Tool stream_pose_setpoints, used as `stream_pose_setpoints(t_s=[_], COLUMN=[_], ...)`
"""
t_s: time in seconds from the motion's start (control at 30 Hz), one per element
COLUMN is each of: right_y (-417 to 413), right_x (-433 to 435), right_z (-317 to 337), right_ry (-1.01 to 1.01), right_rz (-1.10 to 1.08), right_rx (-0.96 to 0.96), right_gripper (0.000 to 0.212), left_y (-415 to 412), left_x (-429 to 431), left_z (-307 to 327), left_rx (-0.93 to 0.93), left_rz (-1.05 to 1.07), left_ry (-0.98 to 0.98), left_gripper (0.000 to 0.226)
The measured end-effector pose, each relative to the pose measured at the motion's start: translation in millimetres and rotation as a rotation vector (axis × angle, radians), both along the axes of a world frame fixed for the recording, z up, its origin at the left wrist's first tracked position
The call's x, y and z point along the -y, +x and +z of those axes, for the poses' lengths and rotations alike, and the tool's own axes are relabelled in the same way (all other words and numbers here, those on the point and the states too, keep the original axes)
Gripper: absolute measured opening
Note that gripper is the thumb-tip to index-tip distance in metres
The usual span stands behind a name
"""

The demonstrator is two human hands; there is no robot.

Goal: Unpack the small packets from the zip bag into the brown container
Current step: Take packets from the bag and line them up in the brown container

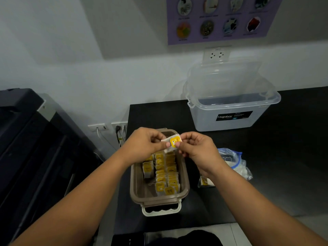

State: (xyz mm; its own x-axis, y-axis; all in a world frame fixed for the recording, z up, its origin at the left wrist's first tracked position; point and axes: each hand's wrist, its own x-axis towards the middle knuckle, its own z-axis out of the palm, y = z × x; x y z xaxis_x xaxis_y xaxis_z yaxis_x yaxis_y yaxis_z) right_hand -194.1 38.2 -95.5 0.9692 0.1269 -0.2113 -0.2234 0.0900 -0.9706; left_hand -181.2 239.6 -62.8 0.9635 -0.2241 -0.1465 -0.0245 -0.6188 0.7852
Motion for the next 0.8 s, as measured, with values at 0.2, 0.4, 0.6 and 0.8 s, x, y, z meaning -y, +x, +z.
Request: stream_pose_setpoints(t_s=[0.2,0.4,0.6,0.8], right_y=[8,10,20,30], right_x=[-6,-30,-63,-100], right_z=[12,9,-13,-39], right_ry=[-0.352,-0.795,-0.856,-1.117], right_rz=[0.068,0.414,0.626,0.779], right_rx=[0.198,0.257,0.155,0.147], right_gripper=[0.005,0.011,0.010,0.012], left_y=[-13,-21,-33,-39], left_x=[-12,-39,-47,-45], left_z=[-19,-38,-63,-70], left_rx=[0.051,0.176,0.227,0.230], left_rz=[0.086,0.434,0.482,0.534], left_ry=[0.035,0.137,0.221,0.138], left_gripper=[0.010,0.005,0.018,0.018])
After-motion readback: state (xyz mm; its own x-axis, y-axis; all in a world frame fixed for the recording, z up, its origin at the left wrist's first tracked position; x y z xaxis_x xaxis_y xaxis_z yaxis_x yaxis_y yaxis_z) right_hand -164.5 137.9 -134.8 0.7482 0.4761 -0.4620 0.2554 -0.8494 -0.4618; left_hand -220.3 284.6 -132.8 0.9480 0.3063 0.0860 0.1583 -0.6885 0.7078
